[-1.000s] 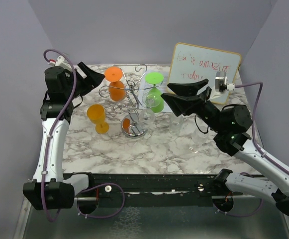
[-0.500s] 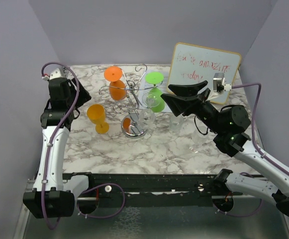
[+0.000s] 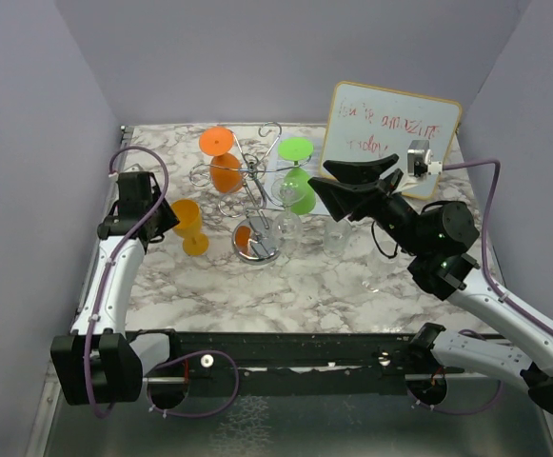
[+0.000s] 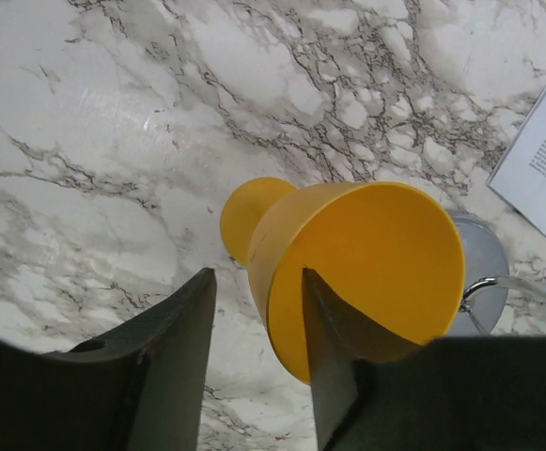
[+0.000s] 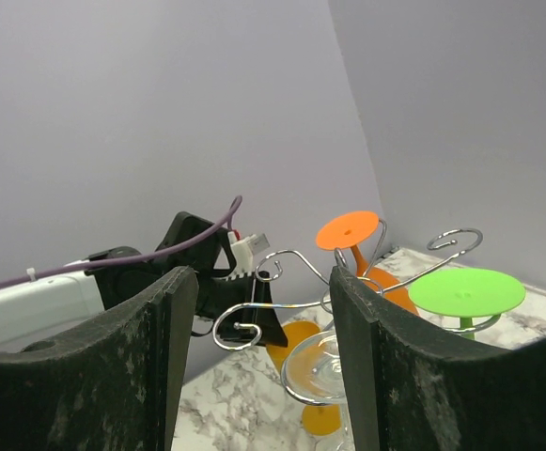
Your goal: Place the wine glass upside down on the wine glass rack
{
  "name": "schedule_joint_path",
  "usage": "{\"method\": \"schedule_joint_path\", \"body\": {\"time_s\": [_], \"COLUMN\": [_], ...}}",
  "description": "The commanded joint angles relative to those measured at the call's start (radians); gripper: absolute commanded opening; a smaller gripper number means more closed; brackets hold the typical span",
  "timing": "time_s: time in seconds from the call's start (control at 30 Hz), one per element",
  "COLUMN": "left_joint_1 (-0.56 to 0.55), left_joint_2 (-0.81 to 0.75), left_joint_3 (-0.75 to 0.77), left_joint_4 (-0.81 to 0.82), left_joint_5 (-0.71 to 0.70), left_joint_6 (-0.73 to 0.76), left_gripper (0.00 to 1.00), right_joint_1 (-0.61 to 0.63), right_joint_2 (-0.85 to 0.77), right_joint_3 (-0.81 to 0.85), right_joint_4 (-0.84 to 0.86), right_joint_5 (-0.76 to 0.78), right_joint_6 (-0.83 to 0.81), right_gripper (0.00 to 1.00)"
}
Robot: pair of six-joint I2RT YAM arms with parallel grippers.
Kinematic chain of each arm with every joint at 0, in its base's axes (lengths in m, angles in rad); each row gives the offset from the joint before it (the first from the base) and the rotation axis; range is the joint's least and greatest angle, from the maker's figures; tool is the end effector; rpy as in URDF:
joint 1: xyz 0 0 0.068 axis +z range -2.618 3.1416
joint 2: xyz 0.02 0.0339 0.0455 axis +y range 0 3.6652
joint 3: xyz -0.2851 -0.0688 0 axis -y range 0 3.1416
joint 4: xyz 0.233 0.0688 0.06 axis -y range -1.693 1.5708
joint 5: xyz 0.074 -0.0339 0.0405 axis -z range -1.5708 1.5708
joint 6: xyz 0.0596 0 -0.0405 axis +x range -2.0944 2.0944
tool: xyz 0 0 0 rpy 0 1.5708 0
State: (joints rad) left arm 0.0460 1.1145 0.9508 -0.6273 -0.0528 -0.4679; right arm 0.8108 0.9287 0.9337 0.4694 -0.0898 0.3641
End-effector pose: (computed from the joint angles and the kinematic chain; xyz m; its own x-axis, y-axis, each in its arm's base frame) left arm 0.2275 0.0136 0.2957 -0.5965 -0.4783 -0.6445 -0.3944 0.8741 -0.2836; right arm 0.1343 0.1491 0.4639 0.0174 0.5332 -0.8458 -0.8380 0.4692 0.2785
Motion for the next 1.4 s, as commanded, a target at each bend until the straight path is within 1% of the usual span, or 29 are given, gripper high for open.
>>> {"method": "schedule_joint_path", "body": {"time_s": [0.0,0.07,0.17,0.2,0.3,0.5,0.6,0.8,0.97,1.07,1.17,1.23,1.27,1.37], "left_joint_1": [0.005,0.006,0.005,0.005,0.005,0.006,0.005,0.005,0.005,0.005,0.004,0.0,0.0,0.0], "left_joint_2": [0.038,0.05,0.053,0.053,0.053,0.041,0.028,-0.007,0.001,0.022,0.053,0.071,0.077,0.089], "left_joint_3": [-0.014,-0.007,0.015,0.027,0.08,0.246,0.382,0.646,0.833,0.977,1.091,1.12,1.111,1.03], "left_joint_4": [0.047,0.052,0.052,0.051,0.04,-0.006,-0.052,-0.119,-0.131,-0.144,-0.144,-0.118,-0.09,0.036], "left_joint_5": [0.008,-0.016,-0.061,-0.078,-0.121,-0.151,-0.147,-0.118,0.028,0.064,0.175,0.281,0.336,0.501], "left_joint_6": [0.009,0.011,0.015,0.021,0.032,0.042,0.054,0.082,0.064,0.051,0.026,-0.016,-0.046,-0.155], "left_gripper": [0.34,0.2,0.03,0.0,0.0,0.0,0.0,0.0,0.0,0.0,0.0,0.0,0.0,0.0], "right_joint_1": [0.006,0.007,0.007,0.007,0.007,0.006,0.006,0.007,0.007,0.007,0.006,0.007,0.007,0.007], "right_joint_2": [-0.02,-0.024,-0.028,-0.031,-0.031,-0.019,-0.019,-0.011,0.011,0.017,0.018,0.019,0.021,0.026], "right_joint_3": [-0.013,-0.013,-0.008,-0.006,-0.003,0.012,0.017,0.0,0.012,0.02,0.021,0.017,0.015,0.001], "right_joint_4": [-0.016,-0.022,-0.033,-0.035,-0.04,-0.061,-0.07,-0.035,-0.029,-0.033,-0.036,-0.024,-0.014,0.023], "right_joint_5": [0.03,0.039,0.045,0.045,0.044,0.055,0.08,0.122,0.122,0.134,0.157,0.177,0.189,0.241], "right_joint_6": [-0.022,-0.024,-0.027,-0.027,-0.025,-0.005,0.009,0.039,0.065,0.089,0.122,0.141,0.155,0.225], "right_gripper": [0.63,0.63,0.63,0.63,0.63,0.64,0.66,0.66,0.66,0.66,0.66,0.66,0.66,0.66]}}
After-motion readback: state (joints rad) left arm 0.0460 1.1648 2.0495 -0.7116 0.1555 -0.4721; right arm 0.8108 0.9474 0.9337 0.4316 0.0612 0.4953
